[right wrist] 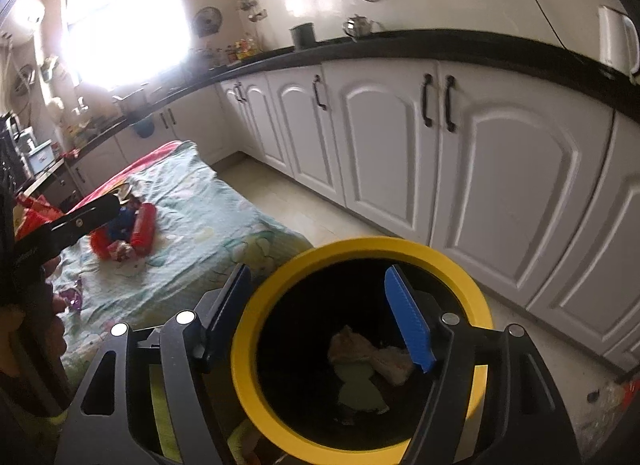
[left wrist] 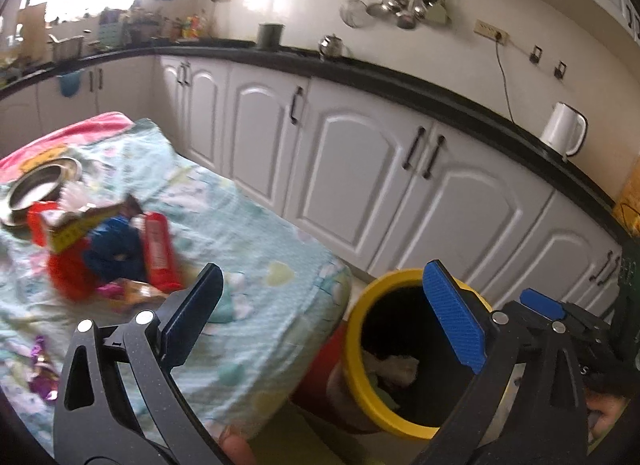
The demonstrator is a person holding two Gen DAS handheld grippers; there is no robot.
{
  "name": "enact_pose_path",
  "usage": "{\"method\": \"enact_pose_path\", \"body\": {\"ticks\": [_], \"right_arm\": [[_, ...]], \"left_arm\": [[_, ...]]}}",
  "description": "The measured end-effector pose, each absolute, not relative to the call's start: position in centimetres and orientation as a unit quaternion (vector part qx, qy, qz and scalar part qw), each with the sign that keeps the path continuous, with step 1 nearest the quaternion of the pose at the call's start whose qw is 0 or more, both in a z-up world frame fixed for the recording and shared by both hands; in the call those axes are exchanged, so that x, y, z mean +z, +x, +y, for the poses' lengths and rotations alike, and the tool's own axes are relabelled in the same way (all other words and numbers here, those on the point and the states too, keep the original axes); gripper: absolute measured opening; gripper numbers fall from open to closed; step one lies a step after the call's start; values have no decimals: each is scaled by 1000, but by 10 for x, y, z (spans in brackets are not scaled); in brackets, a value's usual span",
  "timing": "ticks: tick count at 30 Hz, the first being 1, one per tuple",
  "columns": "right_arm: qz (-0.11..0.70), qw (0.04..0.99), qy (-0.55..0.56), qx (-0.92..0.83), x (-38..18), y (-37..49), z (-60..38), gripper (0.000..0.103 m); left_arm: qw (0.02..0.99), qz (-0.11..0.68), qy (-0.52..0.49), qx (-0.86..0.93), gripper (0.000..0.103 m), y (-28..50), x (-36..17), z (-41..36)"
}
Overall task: Collect trash
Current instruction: 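Move both open tools back over the remaining trash on the bed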
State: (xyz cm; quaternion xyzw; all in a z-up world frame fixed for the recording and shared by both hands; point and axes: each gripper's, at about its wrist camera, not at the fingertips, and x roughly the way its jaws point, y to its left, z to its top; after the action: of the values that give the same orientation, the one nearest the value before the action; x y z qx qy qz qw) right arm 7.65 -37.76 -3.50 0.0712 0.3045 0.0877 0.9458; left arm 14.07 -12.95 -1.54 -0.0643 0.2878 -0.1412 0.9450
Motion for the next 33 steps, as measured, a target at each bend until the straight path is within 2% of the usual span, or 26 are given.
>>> {"method": "enact_pose_path", "body": {"ticks": [17, 33], "right_arm": [[273, 950, 13, 153, -1, 79, -308, 74], [281, 933, -18, 224, 6, 101, -235, 75]], "left_arm": [[964, 244, -78, -72, 92, 125, 5, -63], [964, 236, -120, -8, 92, 127, 4, 8]]}}
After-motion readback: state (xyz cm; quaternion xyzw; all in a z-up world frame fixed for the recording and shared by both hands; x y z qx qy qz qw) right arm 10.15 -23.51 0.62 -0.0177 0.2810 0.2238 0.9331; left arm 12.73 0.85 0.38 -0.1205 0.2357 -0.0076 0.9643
